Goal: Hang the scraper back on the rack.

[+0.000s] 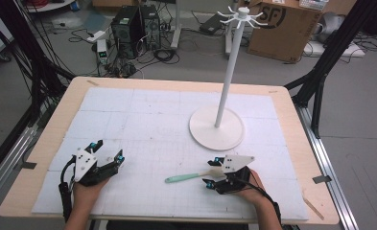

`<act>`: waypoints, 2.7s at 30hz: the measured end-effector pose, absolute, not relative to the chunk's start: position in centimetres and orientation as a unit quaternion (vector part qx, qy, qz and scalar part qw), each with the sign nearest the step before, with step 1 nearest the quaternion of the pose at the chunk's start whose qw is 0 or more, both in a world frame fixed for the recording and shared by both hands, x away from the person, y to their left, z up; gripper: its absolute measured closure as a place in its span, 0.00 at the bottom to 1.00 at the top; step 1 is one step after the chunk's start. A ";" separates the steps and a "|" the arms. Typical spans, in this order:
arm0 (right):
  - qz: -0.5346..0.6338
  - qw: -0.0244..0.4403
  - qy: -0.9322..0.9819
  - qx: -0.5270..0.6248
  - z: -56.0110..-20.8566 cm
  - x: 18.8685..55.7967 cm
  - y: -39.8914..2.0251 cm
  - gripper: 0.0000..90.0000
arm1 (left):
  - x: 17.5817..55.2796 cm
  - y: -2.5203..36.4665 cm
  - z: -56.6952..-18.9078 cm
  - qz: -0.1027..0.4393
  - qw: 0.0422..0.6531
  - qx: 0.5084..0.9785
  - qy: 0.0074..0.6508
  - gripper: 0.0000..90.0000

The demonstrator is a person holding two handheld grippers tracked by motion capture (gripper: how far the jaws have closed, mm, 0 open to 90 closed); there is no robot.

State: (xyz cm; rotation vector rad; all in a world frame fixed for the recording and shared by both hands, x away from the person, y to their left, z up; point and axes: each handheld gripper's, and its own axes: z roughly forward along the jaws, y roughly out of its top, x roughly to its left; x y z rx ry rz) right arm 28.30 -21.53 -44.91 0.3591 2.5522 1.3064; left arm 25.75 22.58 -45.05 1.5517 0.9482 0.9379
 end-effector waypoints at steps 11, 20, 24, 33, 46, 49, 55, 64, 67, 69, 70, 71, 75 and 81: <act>0.445 0.100 0.880 0.130 -44.9 28.8 -21.5 0.45 | 25.8 22.5 -45.0 0.392 0.517 0.650 0.396 0.27; 0.428 0.078 0.890 0.135 -45.0 29.5 -20.9 0.46 | 25.8 22.5 -45.0 0.392 0.517 0.648 0.398 0.27; 0.427 0.074 0.892 0.131 -45.0 29.5 -20.9 0.49 | 25.8 22.5 -45.0 0.391 0.518 0.649 0.397 0.27; 0.417 0.071 0.897 0.126 -45.1 29.5 -20.7 0.58 | 25.8 22.5 -45.0 0.391 0.518 0.648 0.397 0.27; 0.421 0.060 0.896 0.125 -45.1 29.4 -20.7 0.84 | 25.8 22.5 -45.0 0.392 0.517 0.649 0.397 0.27; 0.420 0.060 0.897 0.126 -45.1 29.4 -20.7 0.84 | 25.8 22.5 -45.0 0.392 0.517 0.649 0.397 0.27; 0.421 0.064 0.895 0.134 -45.1 29.5 -20.7 0.77 | 25.8 22.5 -45.0 0.392 0.517 0.649 0.397 0.27; 0.421 0.061 0.896 0.126 -45.1 29.4 -20.7 0.85 | 25.8 22.4 -45.0 0.392 0.514 0.652 0.396 0.27; 0.422 0.060 0.896 0.127 -45.1 29.4 -20.7 0.86 | 25.8 22.4 -45.0 0.392 0.515 0.652 0.396 0.27; 0.422 0.059 0.896 0.128 -45.1 29.4 -20.7 0.86 | 25.8 22.4 -45.0 0.393 0.513 0.653 0.395 0.27; 0.422 0.061 0.896 0.125 -45.1 29.4 -20.8 0.87 | 25.8 22.4 -45.0 0.392 0.513 0.653 0.395 0.27; 0.422 0.058 0.896 0.128 -45.1 29.4 -20.8 0.87 | 25.8 22.4 -45.0 0.392 0.514 0.653 0.395 0.27; 0.425 0.051 0.894 0.132 -45.0 29.4 -20.8 0.89 | 25.8 22.4 -45.0 0.392 0.514 0.653 0.395 0.27; 0.426 0.057 0.891 0.143 -45.0 29.3 -20.9 0.91 | 25.9 22.4 -45.0 0.391 0.514 0.653 0.396 0.27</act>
